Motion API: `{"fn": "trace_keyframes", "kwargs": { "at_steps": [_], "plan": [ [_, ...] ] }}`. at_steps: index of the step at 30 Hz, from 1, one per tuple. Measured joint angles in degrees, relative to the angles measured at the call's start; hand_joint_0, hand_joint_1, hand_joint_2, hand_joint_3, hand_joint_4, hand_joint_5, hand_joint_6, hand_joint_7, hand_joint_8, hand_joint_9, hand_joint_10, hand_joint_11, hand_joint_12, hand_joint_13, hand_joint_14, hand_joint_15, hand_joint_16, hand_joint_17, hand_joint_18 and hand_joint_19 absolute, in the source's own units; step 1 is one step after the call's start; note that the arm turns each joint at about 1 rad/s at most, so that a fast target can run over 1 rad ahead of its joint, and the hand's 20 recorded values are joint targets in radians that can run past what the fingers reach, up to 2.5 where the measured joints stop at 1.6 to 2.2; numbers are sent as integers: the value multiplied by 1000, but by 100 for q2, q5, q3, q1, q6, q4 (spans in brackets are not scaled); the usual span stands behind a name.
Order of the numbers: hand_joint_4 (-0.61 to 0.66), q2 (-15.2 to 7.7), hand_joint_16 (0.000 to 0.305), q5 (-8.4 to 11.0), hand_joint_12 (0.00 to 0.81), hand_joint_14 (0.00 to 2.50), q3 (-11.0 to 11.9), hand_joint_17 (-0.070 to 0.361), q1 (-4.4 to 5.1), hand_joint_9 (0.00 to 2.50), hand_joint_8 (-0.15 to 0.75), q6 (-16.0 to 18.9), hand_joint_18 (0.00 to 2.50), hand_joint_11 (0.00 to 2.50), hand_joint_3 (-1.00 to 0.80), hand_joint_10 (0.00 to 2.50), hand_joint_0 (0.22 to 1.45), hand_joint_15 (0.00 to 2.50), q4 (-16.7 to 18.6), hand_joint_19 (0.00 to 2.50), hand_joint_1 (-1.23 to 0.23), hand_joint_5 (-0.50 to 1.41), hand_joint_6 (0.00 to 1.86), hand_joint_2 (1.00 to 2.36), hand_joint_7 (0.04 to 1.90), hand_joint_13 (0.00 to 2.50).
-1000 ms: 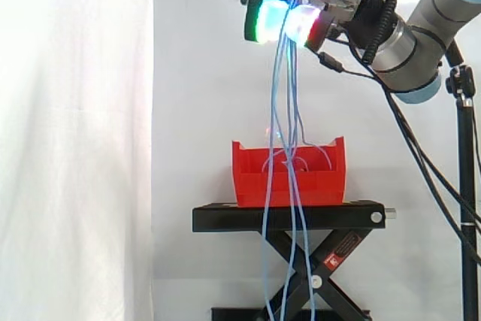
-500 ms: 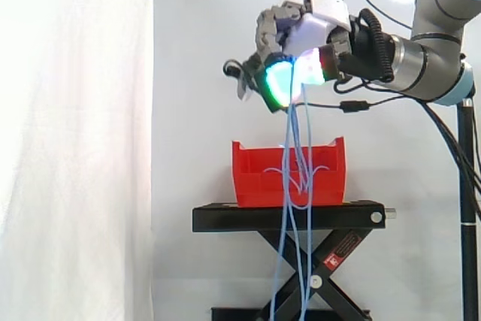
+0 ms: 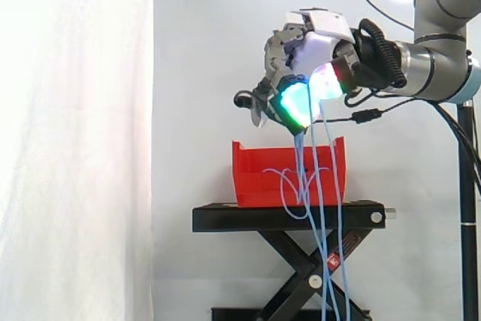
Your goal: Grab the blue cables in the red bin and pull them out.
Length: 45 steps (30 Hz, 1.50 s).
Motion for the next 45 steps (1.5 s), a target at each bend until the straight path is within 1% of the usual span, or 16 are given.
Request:
{"fn": "trace_keyframes", "kwargs": {
  "at_steps": [5,7,14,22,26,27,28,35,44,45],
  "plan": [
    [27,0,43,14,282,10,0,98,0,1064,176,148,762,1641,-1000,793,920,1578,-173,697,-839,580,635,1000,571,1351],
    [28,0,44,30,278,11,0,98,0,1073,176,209,762,1680,-1000,683,912,1575,-228,691,-829,594,541,1000,607,1345],
    [29,-1,44,48,282,11,0,98,0,1087,178,308,758,1689,-1000,605,897,1570,-315,697,-813,602,493,1000,627,1343],
    [26,-2,44,53,284,11,0,98,0,1092,166,365,756,1711,-1000,572,886,1551,-327,698,-809,615,502,1000,631,1333],
    [34,-1,44,57,281,11,0,99,0,1099,175,448,756,1722,-1000,561,849,1547,-332,698,-783,621,498,1000,632,1329],
    [41,-2,44,57,288,12,-2,99,0,1101,176,459,756,1709,-1000,562,842,1542,-334,698,-777,623,490,1000,634,1329],
    [46,-3,44,58,289,12,-3,99,0,1101,182,466,757,1722,-1000,555,833,1533,-338,698,-765,633,430,1000,666,1332],
    [51,-1,45,57,293,12,-8,102,0,1097,180,482,762,1717,-1000,544,804,1527,-465,693,-737,643,401,1000,663,1329],
    [91,-1,48,58,316,11,-9,107,3,1104,205,482,776,1679,-1000,553,738,1495,-491,688,-658,694,277,1000,714,1329],
    [95,-1,48,58,319,11,-9,108,7,1105,207,482,778,1665,-1000,551,728,1494,-492,686,-645,716,235,1000,735,1329]
  ]
}}
